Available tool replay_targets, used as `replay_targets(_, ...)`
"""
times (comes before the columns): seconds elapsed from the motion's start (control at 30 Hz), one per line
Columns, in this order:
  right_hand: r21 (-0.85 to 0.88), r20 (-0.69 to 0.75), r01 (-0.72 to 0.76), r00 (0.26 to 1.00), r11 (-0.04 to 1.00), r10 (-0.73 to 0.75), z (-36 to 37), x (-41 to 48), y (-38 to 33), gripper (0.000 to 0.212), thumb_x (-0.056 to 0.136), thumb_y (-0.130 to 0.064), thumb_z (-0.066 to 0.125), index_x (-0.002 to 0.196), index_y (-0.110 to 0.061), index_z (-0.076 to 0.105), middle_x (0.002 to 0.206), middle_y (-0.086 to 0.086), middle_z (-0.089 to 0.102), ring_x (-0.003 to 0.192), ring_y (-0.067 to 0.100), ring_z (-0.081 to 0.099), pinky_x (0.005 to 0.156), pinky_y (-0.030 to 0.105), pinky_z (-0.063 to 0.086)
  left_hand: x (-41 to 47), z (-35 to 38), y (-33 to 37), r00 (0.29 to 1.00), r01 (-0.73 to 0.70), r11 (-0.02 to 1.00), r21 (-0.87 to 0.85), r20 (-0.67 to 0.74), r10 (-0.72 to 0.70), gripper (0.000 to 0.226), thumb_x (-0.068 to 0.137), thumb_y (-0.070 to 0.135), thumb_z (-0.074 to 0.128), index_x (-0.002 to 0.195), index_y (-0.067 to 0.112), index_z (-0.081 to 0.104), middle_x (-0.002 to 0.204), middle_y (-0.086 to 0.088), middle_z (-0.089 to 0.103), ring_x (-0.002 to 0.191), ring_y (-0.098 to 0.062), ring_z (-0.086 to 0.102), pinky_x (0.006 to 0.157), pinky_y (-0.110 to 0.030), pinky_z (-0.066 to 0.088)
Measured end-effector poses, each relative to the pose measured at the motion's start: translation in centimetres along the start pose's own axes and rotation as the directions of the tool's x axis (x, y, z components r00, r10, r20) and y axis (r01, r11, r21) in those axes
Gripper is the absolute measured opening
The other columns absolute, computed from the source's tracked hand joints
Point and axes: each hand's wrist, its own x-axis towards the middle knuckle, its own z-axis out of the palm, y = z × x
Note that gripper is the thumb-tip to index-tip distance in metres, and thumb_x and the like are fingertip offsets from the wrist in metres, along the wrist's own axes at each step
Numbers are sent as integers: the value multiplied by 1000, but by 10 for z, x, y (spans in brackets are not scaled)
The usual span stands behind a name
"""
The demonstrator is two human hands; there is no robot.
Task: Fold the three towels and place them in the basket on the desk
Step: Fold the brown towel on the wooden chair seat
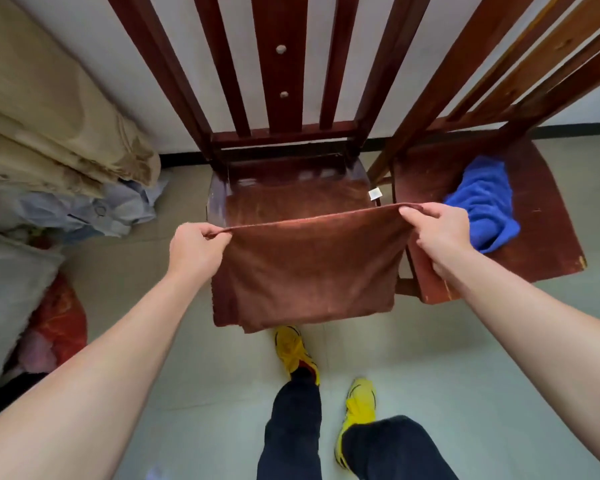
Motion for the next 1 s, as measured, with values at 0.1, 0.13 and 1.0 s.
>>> replay_targets(0.1,3,35,-5,999,1000,5,14,31,-9,4,81,-24,74,81,-20,74,81,1,72,78,15,67,75,30,54,42,3,7,996,68,991,-112,70,-61,7,87,15,66,83,10,71,66,0,59,47,-1,53,49,-14,41)
replay_targets(0.13,27,56,-27,998,999,26,18,40,-11,4,82,-21,74,78,-19,73,82,4,72,76,16,67,73,29,54,53,3,6,990,114,978,-177,99,-98,6,86,12,67,80,10,70,68,-1,60,48,-1,55,50,-12,43)
replay_targets(1.0,-449,56,-65,993,891,101,66,135,49,54,67,-68,67,94,-21,66,89,0,71,88,24,68,82,38,54,155,84,-43,926,348,896,-277,-51,-375,39,63,38,83,73,25,47,71,-9,63,46,-15,56,58,-31,49)
